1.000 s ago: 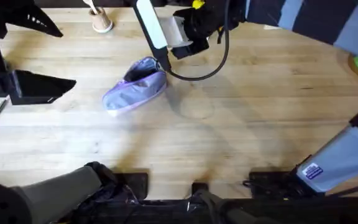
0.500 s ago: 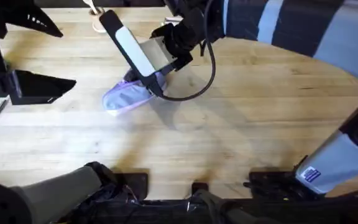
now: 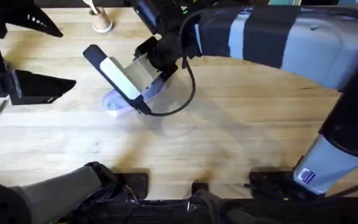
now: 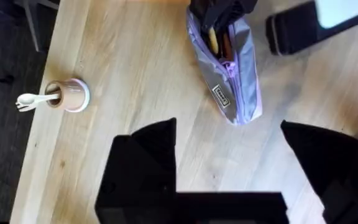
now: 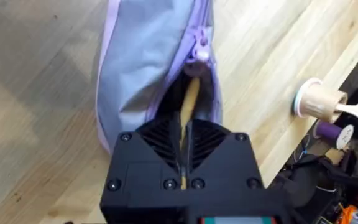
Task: Unzip the bag, pick up the pens from the table one at a time and place them inside, then zip the bag closed.
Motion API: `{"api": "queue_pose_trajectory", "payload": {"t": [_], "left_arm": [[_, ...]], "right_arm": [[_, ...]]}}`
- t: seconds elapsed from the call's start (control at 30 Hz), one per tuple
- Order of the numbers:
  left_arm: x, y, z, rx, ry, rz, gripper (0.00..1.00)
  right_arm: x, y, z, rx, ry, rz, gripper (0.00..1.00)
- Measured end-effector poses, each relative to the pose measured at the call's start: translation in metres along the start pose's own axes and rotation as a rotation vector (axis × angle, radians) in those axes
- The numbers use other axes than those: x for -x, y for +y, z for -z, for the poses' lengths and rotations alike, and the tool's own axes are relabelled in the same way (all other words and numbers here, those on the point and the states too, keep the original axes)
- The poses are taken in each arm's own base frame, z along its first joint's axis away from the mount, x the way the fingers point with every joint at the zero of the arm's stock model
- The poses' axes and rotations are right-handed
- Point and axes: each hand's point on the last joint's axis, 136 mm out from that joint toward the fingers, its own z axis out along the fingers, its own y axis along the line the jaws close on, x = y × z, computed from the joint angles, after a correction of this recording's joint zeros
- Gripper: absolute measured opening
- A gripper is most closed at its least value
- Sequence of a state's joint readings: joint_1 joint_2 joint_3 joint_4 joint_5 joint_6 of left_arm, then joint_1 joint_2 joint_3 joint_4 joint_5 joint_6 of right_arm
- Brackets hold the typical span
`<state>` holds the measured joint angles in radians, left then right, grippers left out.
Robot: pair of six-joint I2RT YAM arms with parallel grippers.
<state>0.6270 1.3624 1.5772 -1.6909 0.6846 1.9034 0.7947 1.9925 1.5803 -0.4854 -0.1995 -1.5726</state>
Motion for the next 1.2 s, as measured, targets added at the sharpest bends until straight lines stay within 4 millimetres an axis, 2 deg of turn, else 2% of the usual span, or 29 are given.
{"api": "queue_pose_trajectory", "payload": {"t": [0.17, 0.3, 0.53, 0.67, 0.93, 1.2], "left_arm": [[0.0, 0.0, 0.0, 0.0, 0.0, 0.0, 0.993], [0.0, 0.0, 0.0, 0.0, 0.0, 0.0, 0.993], [0.0, 0.0, 0.0, 0.0, 0.0, 0.0, 0.993], [0.0, 0.0, 0.0, 0.0, 0.0, 0.0, 0.994], [0.0, 0.0, 0.0, 0.0, 0.0, 0.0, 0.994], [0.0, 0.0, 0.0, 0.0, 0.0, 0.0, 0.993]], "right_arm": [[0.016, -0.001, -0.015, -0.008, 0.005, 0.043, 0.035], [0.019, 0.003, -0.023, 0.007, 0.004, 0.051, 0.035], [0.032, -0.016, -0.023, -0.071, -0.105, 0.016, 0.035], [0.044, -0.019, -0.022, -0.081, -0.19, -0.026, 0.035], [0.055, -0.012, -0.021, -0.043, -0.257, -0.088, 0.036], [0.056, 0.006, -0.047, 0.018, -0.293, -0.12, 0.035]]}}
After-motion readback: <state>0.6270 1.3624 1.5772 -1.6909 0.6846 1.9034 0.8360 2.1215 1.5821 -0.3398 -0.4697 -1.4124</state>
